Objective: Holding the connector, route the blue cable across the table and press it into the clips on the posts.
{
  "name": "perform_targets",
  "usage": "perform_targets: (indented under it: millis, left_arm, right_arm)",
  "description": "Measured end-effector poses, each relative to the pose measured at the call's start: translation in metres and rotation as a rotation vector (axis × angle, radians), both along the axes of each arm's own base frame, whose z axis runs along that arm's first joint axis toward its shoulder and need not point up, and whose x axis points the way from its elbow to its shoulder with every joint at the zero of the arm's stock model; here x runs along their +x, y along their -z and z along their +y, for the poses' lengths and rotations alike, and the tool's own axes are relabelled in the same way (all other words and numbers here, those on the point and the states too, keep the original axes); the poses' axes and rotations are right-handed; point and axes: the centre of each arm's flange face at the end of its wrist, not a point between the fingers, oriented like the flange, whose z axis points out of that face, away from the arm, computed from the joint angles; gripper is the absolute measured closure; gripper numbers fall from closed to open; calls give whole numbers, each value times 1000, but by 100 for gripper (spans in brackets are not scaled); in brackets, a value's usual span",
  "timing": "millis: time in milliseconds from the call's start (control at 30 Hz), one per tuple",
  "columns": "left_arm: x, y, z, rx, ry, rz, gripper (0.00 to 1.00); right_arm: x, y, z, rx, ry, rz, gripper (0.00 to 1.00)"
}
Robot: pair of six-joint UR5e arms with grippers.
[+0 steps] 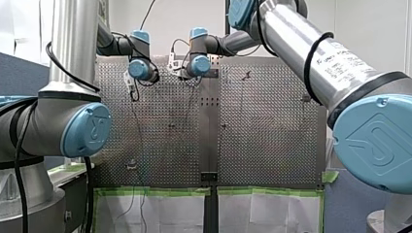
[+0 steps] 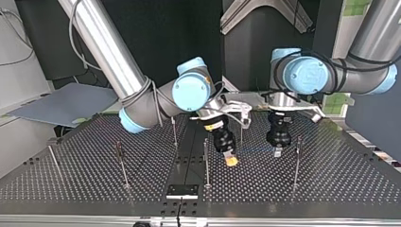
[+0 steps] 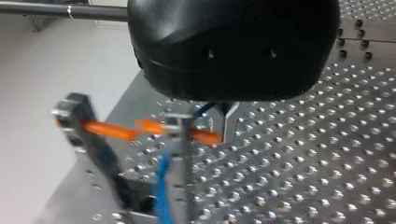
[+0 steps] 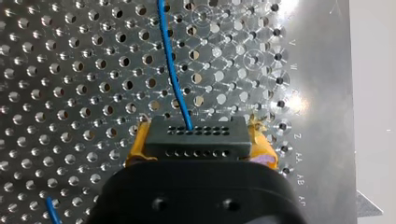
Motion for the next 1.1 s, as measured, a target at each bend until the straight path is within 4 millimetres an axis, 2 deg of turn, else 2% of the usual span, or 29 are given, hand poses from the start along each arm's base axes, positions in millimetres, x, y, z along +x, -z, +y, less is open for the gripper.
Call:
perform_targets:
  millis: [400, 900, 1100]
  left_arm:
    - [-19, 37, -3, 25, -25, 69, 98]
    - [-49, 90, -12, 16, -25, 98, 98]
    - [-61, 124, -16, 24, -26, 158, 98]
  right_arm:
    - [-7, 39, 0, 47, 19, 61, 100]
    - [-17, 100, 15, 131, 15, 158, 100]
    - [-24, 122, 20, 160, 15, 194, 100]
